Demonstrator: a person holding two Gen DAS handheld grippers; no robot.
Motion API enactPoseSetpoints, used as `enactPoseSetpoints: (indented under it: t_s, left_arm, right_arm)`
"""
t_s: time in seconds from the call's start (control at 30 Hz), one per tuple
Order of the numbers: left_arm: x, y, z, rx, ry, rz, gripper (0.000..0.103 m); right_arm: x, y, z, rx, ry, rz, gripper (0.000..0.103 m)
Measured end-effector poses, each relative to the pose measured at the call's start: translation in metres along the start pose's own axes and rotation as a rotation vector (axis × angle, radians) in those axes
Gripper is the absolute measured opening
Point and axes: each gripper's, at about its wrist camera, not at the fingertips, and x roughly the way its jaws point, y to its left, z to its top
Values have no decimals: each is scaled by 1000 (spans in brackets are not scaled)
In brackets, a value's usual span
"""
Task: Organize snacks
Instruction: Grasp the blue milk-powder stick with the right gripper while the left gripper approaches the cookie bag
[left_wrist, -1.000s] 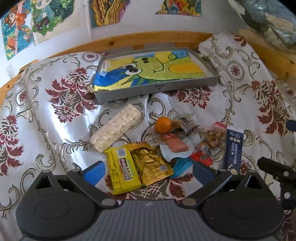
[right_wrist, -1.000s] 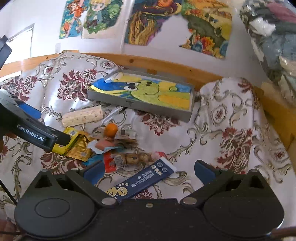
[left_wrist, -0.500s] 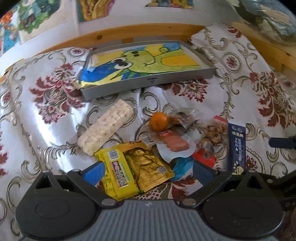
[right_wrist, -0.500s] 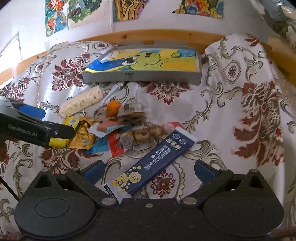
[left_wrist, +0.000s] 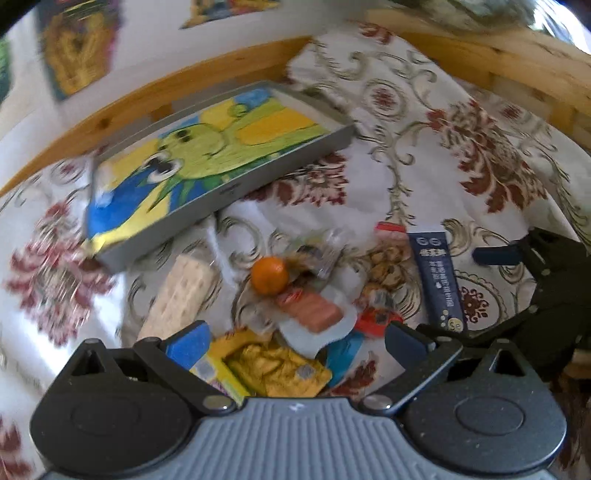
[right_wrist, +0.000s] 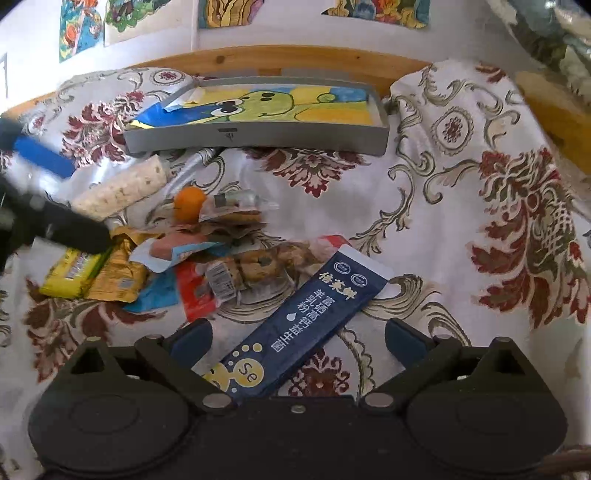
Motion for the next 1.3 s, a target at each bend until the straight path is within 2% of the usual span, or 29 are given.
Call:
enactPoseSetpoints:
  t_s: [0.2, 0.3, 0.43, 0.67, 0.77, 1.0, 1.17, 1.3]
  left_arm:
    - [25, -8, 27, 92, -8, -98, 102]
    - [35, -11, 34, 69, -34, -168, 101]
    - [55, -17, 39, 52, -12, -273, 97]
    - [90, -19, 40, 0, 39, -373, 91]
    - [99, -21, 42, -11, 65, -411, 85]
    - [109, -19, 41, -45, 88, -424, 79]
    - [111, -10, 40, -67, 85, -438, 69]
    - [109, -6, 37, -68, 84, -445, 66]
  right_arm:
    - [-2, 9, -5, 13, -11, -50, 87]
    - [-3, 14, -8, 19, -7, -61, 84]
    - [-1, 22, -13, 13, -11, -70, 81]
    - [5, 22, -14, 35, -1, -87, 80]
    - [5, 19, -13, 57, -6, -88, 74]
    - [5, 16, -12, 72, -14, -86, 63]
    - [5, 16, -13, 75, -20, -96, 60]
    - [6, 14, -11, 81, -20, -119, 55]
